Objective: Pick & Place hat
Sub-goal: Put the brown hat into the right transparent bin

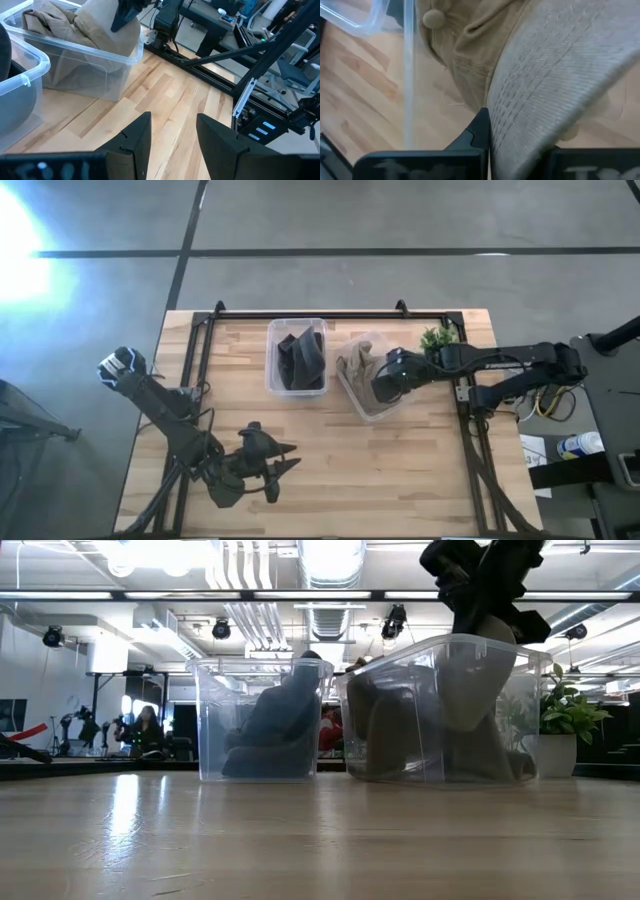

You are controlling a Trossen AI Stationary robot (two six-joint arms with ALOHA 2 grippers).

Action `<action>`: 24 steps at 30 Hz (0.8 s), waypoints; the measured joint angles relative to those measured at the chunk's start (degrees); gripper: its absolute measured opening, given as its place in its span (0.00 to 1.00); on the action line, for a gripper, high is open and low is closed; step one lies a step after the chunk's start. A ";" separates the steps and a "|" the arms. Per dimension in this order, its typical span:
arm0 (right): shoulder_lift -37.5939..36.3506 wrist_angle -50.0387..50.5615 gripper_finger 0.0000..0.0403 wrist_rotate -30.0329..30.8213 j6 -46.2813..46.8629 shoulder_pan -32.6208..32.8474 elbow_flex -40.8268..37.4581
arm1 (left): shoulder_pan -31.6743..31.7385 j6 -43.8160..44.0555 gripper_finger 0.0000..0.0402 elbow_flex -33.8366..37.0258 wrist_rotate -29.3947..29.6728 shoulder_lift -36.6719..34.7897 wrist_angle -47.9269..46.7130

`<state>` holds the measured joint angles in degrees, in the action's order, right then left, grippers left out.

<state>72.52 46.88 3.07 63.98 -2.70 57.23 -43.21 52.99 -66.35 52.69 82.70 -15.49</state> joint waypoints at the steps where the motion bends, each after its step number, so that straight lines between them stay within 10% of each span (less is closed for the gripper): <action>1: 0.70 0.53 0.03 0.20 0.12 0.04 0.36 | 0.01 0.00 0.38 0.00 0.02 0.00 0.00; 24: 1.17 10.67 0.51 6.09 -8.28 1.35 16.32 | -0.01 -0.72 0.38 0.02 0.37 0.00 -0.07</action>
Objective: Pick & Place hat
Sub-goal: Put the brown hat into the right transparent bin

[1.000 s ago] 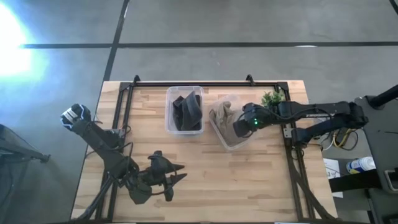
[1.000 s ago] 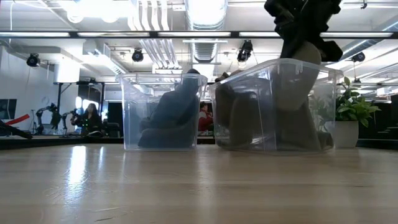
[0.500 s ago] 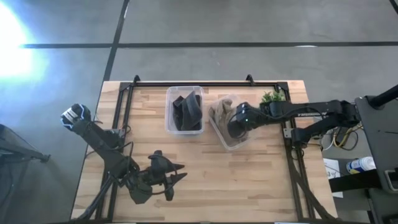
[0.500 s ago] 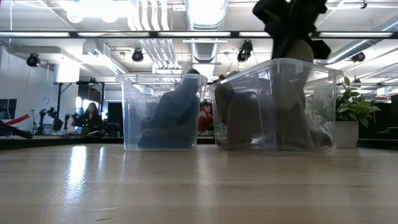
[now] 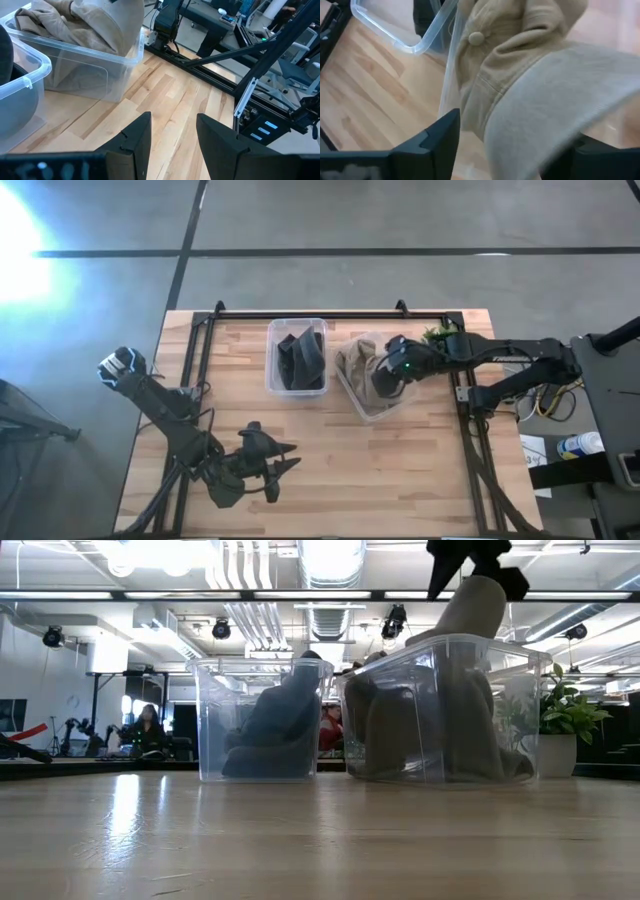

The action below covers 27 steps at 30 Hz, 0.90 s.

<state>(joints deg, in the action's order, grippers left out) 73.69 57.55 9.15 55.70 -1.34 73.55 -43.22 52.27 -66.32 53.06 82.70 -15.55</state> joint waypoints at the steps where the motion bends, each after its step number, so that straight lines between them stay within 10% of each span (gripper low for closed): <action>1: -0.01 1.59 0.52 0.00 -0.51 0.00 1.12 | 0.00 0.00 0.38 0.00 0.00 0.00 0.00; 18: 1.92 7.13 0.53 10.92 -14.86 -0.13 17.21 | -0.06 0.24 0.38 0.00 0.00 0.00 0.02; 27: 17.26 2.22 0.53 5.29 -19.33 -8.16 17.30 | -0.07 0.33 0.38 0.01 0.00 0.00 0.04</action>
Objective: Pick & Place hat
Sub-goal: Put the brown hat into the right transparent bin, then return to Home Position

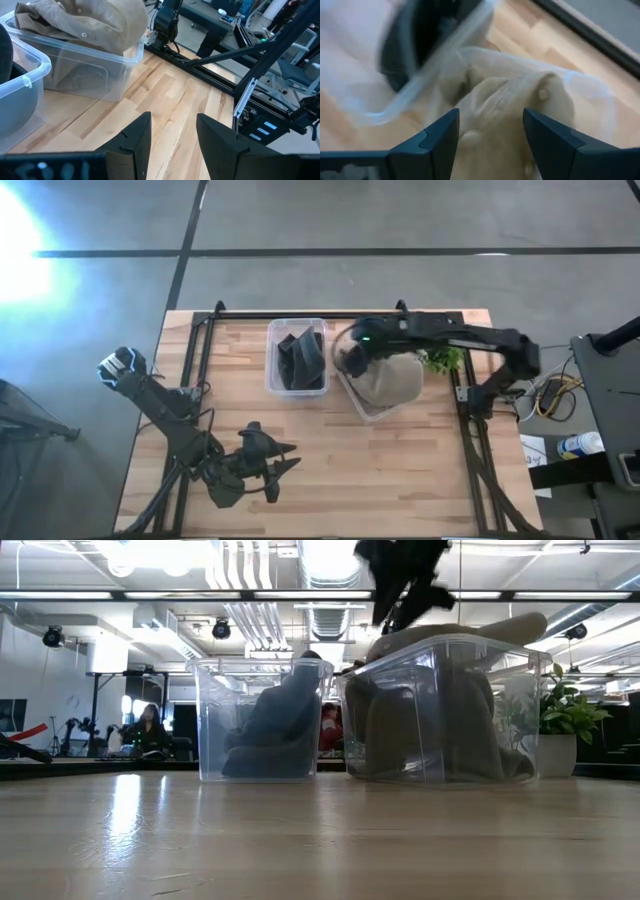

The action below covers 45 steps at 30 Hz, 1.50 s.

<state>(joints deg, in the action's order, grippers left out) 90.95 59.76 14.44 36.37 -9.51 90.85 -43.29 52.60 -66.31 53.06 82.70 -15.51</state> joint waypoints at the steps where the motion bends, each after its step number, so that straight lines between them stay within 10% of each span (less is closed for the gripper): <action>1: 1.88 -0.01 0.53 -0.77 -0.33 -0.78 0.00 | 0.00 0.17 0.38 0.00 0.00 0.00 0.00; 16: 17.88 1.32 0.53 -9.56 -1.78 -4.34 -2.80 | 0.00 1.49 0.38 0.01 0.48 0.00 -0.02; 31: -2.26 1.56 0.53 -6.97 -1.80 -3.28 0.00 | 0.90 1.41 0.38 0.01 -0.04 -0.59 -0.96; 35: -9.64 1.34 0.53 -5.30 -4.71 0.53 -0.35 | 4.38 -2.12 0.38 0.03 -7.24 -3.48 -1.00; 40: -19.73 0.99 0.53 -2.19 -4.33 11.30 -2.90 | 11.13 -17.54 0.38 0.03 -30.07 -8.33 0.96; 45: -28.75 1.26 0.53 11.35 5.66 25.96 -12.03 | 18.91 -22.37 0.38 0.03 -41.77 -11.70 1.48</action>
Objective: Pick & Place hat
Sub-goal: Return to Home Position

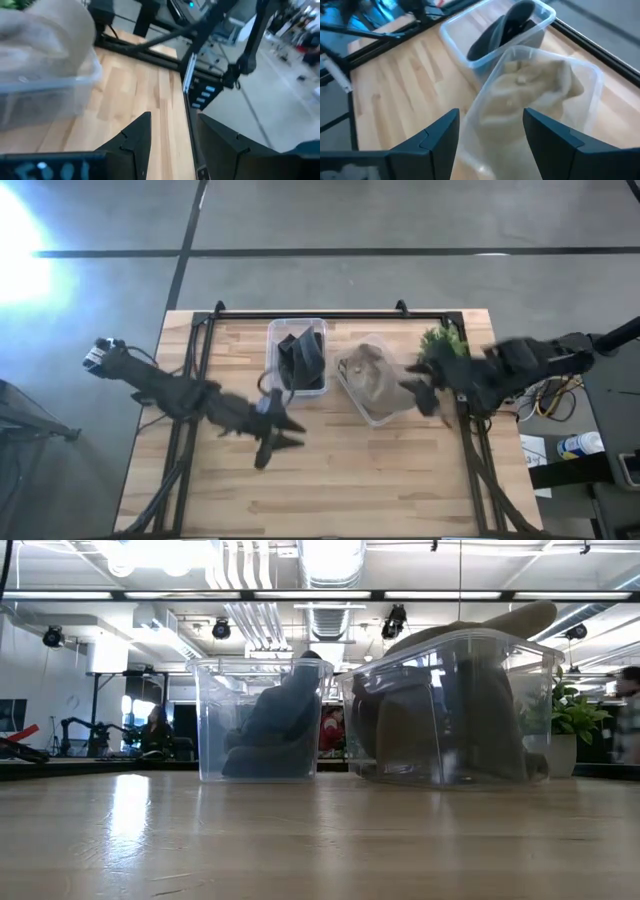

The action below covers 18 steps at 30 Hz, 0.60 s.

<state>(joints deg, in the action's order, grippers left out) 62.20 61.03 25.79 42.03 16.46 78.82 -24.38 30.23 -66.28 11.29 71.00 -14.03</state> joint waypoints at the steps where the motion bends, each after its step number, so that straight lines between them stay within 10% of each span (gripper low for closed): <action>1: -1.90 0.01 0.53 2.97 2.15 3.31 -2.15 | 1.64 -0.01 0.38 0.00 -1.85 -0.66 -0.03; 10: -16.07 1.20 0.53 12.25 16.13 19.36 -14.49 | 8.87 5.60 0.38 0.00 2.46 -6.09 -4.62; 18: -25.01 -17.30 0.53 8.47 2.22 20.45 -27.20 | 12.23 -3.56 0.38 0.16 -10.15 -7.51 -5.18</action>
<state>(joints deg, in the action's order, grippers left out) 37.19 43.73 34.26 44.25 36.91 51.62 -12.15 26.67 -66.12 1.14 63.49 -19.21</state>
